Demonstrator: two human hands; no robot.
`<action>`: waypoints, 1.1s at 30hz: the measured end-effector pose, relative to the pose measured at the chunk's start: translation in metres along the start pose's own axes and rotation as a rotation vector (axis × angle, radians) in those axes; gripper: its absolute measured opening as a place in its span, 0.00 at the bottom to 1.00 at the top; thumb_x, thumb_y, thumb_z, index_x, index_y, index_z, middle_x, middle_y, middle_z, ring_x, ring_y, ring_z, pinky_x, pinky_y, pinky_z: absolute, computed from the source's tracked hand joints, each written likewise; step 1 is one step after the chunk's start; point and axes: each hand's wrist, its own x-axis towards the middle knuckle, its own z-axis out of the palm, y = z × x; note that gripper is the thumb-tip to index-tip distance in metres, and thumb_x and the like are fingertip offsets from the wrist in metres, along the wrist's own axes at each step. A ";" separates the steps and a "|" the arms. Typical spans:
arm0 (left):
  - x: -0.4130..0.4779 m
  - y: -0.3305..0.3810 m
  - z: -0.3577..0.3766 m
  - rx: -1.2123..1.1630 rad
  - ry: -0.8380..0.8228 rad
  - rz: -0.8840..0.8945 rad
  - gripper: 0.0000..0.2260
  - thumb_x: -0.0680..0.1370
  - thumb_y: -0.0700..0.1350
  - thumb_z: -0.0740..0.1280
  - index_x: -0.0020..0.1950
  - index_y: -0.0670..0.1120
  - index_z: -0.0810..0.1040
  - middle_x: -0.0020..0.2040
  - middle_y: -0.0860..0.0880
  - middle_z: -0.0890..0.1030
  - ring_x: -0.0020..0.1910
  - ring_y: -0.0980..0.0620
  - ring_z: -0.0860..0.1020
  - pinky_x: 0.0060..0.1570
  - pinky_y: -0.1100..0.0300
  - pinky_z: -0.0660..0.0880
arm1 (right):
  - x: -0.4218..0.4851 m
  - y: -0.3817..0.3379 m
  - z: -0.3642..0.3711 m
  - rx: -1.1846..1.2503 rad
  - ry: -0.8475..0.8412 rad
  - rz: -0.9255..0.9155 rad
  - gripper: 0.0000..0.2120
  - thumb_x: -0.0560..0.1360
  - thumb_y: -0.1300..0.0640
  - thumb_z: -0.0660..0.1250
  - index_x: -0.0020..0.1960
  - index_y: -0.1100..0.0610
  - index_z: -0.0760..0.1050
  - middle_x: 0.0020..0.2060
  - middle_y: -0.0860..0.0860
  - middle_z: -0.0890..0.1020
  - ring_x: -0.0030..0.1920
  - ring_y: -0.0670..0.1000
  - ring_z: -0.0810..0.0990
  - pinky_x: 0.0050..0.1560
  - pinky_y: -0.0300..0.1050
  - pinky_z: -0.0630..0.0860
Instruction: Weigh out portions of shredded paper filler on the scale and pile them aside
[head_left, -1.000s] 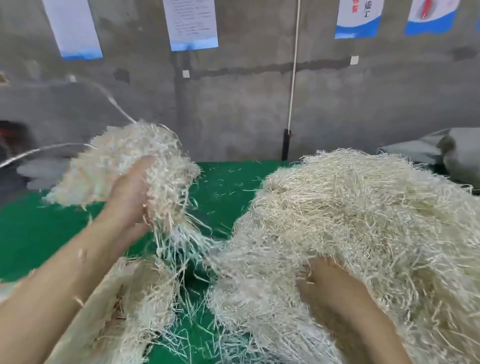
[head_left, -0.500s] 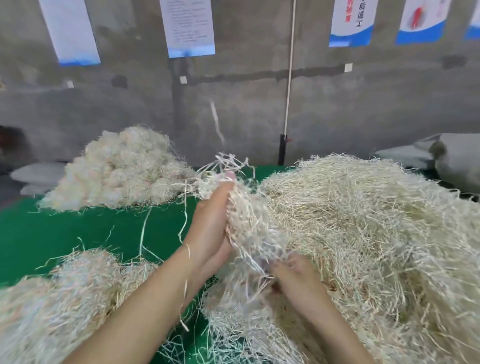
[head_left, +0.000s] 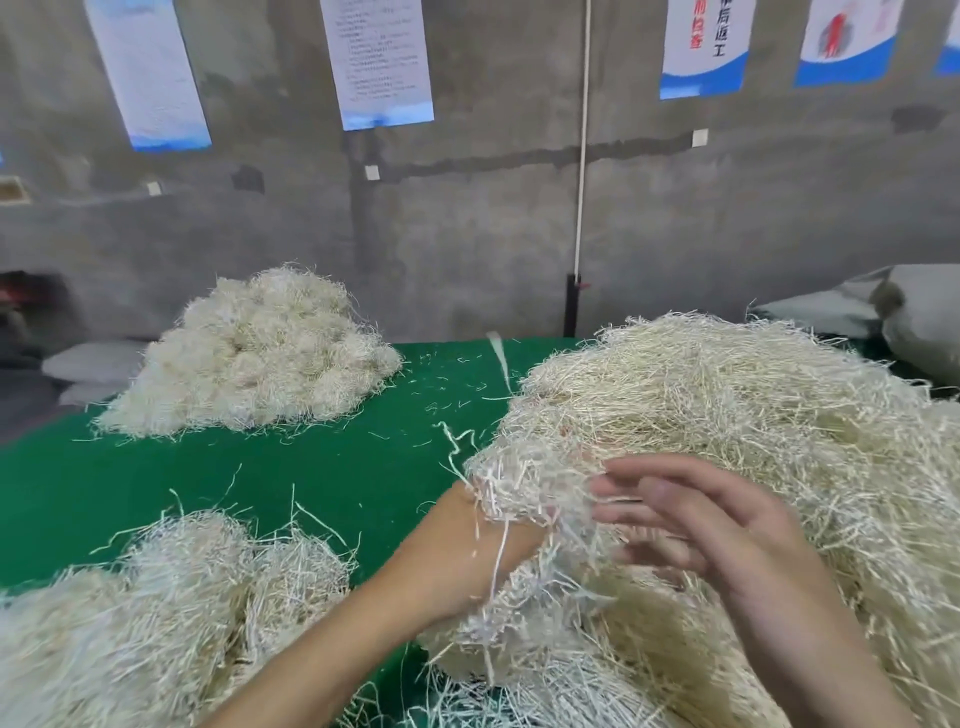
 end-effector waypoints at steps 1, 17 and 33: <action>0.000 0.003 0.001 0.061 0.041 0.034 0.15 0.78 0.52 0.63 0.34 0.48 0.70 0.25 0.58 0.71 0.22 0.61 0.66 0.26 0.66 0.66 | -0.001 0.001 0.000 -0.107 0.105 -0.076 0.15 0.67 0.40 0.68 0.53 0.37 0.81 0.53 0.41 0.84 0.53 0.44 0.83 0.47 0.42 0.83; -0.041 0.016 0.010 0.060 0.082 -0.013 0.28 0.74 0.66 0.60 0.72 0.70 0.53 0.60 0.68 0.55 0.63 0.60 0.51 0.63 0.55 0.55 | 0.002 0.061 0.025 0.081 0.280 0.314 0.51 0.59 0.41 0.77 0.77 0.51 0.61 0.73 0.58 0.69 0.67 0.58 0.74 0.66 0.61 0.71; -0.032 0.016 0.003 0.042 0.229 0.276 0.32 0.74 0.39 0.64 0.72 0.66 0.63 0.71 0.62 0.68 0.61 0.69 0.70 0.66 0.69 0.65 | -0.031 0.009 0.032 0.033 0.087 0.066 0.26 0.58 0.37 0.76 0.56 0.34 0.77 0.55 0.39 0.81 0.55 0.40 0.81 0.54 0.43 0.75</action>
